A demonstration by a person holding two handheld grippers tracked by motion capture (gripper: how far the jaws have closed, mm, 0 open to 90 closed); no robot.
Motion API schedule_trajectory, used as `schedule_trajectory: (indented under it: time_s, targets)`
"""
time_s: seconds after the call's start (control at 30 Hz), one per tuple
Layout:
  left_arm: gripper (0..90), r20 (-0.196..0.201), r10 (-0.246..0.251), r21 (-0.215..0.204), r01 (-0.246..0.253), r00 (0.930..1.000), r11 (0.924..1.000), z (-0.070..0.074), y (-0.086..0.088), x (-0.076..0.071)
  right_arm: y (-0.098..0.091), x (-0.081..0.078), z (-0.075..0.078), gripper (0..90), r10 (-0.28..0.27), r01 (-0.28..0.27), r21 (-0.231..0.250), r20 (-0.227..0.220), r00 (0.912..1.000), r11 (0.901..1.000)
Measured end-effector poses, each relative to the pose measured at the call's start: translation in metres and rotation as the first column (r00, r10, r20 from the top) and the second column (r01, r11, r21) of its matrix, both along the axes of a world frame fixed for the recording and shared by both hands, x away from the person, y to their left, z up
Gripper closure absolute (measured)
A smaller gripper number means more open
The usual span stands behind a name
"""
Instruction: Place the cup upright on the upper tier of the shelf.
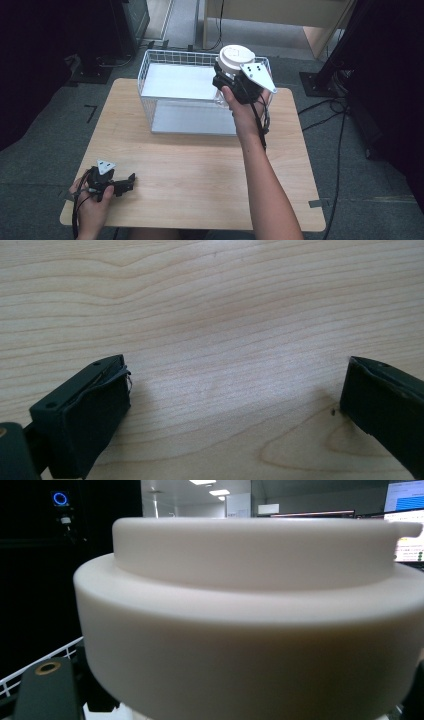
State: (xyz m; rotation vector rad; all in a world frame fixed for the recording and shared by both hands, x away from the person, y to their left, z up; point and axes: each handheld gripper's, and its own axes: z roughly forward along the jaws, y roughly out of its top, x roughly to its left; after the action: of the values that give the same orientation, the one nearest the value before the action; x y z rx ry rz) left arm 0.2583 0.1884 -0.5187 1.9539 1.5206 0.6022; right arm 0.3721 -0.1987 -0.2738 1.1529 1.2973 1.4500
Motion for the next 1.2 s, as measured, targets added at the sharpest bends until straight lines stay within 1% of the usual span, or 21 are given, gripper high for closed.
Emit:
schedule_trajectory:
  time_s: [0.1,0.17,0.2,0.23,0.33,0.37,0.4,0.43,0.47,0.63,0.7,0.8,0.9,1.0,1.13,1.2]
  targets:
    - [0.0,0.002,0.001,-0.002,-0.001,1.0,1.0,0.0,0.0,0.0,0.004,0.007,0.001,15.5,-0.004,0.004,-0.001,0.003,1.0,1.0]
    - [0.0,0.002,0.001,-0.002,-0.001,1.0,1.0,0.0,0.0,0.0,0.006,0.012,0.0,15.5,-0.008,0.008,0.0,-0.006,1.0,1.0]
    - [0.0,0.003,0.001,-0.002,-0.001,1.0,1.0,0.0,0.0,0.0,0.009,0.018,-0.001,15.5,-0.014,0.014,-0.004,-0.014,0.9998,0.9999]
    - [0.0,0.003,0.001,-0.002,-0.001,1.0,1.0,0.0,0.0,0.0,0.009,0.018,-0.001,15.5,-0.014,0.014,-0.004,-0.014,0.9998,0.9999]
    - [0.0,0.004,0.001,-0.003,-0.001,1.0,1.0,0.0,0.0,0.0,0.014,0.028,-0.003,15.5,-0.019,0.019,0.001,-0.025,0.9995,0.9998]
    - [0.0,0.003,0.001,-0.003,-0.001,1.0,1.0,0.0,0.0,0.0,0.017,0.034,-0.004,15.5,-0.022,0.022,0.001,-0.029,0.9993,0.9998]
    - [0.0,0.003,0.001,-0.004,-0.001,1.0,1.0,0.0,0.0,0.0,0.017,0.034,-0.004,15.5,-0.022,0.022,0.001,-0.029,0.9993,0.9998]
    - [0.0,0.002,0.001,-0.003,-0.001,1.0,1.0,0.0,0.0,0.0,0.021,0.042,-0.004,15.5,-0.023,0.023,-0.004,-0.035,0.9991,0.9997]
    - [0.0,0.002,0.001,-0.003,-0.001,1.0,1.0,0.0,0.0,0.0,0.021,0.042,-0.004,15.5,-0.023,0.023,-0.004,-0.035,0.9991,0.9997]
    - [0.0,0.003,0.001,-0.003,-0.001,1.0,1.0,0.0,0.0,0.0,0.031,0.059,-0.005,15.5,-0.029,0.028,-0.015,-0.047,0.9985,0.9995]
    - [0.0,0.005,0.001,-0.003,-0.001,1.0,1.0,0.0,0.0,0.0,0.035,0.067,-0.004,15.5,-0.034,0.033,-0.007,-0.044,0.9985,0.9994]
    - [0.0,0.004,-0.001,-0.001,0.001,1.0,1.0,0.0,0.001,0.0,0.038,0.072,-0.004,15.5,-0.039,0.039,-0.003,-0.05,0.998,0.9993]
    - [0.0,0.002,-0.002,-0.001,0.002,1.0,1.0,0.0,0.001,0.0,0.044,0.079,-0.006,15.5,-0.047,0.046,-0.019,-0.054,0.9974,0.9988]
    - [0.0,0.001,-0.003,-0.002,0.003,1.0,1.0,0.0,0.001,0.0,0.049,0.084,-0.006,15.5,-0.051,0.048,-0.047,-0.05,0.9974,0.9977]
    - [0.0,0.0,-0.005,-0.007,0.005,1.0,1.0,0.0,0.001,0.0,0.054,0.091,-0.007,15.5,-0.067,0.064,-0.065,-0.045,0.9968,0.9958]
    - [0.0,0.001,-0.004,-0.007,0.004,1.0,1.0,0.0,0.001,0.0,0.055,0.092,-0.009,15.5,-0.071,0.069,-0.054,-0.041,0.9966,0.9962]
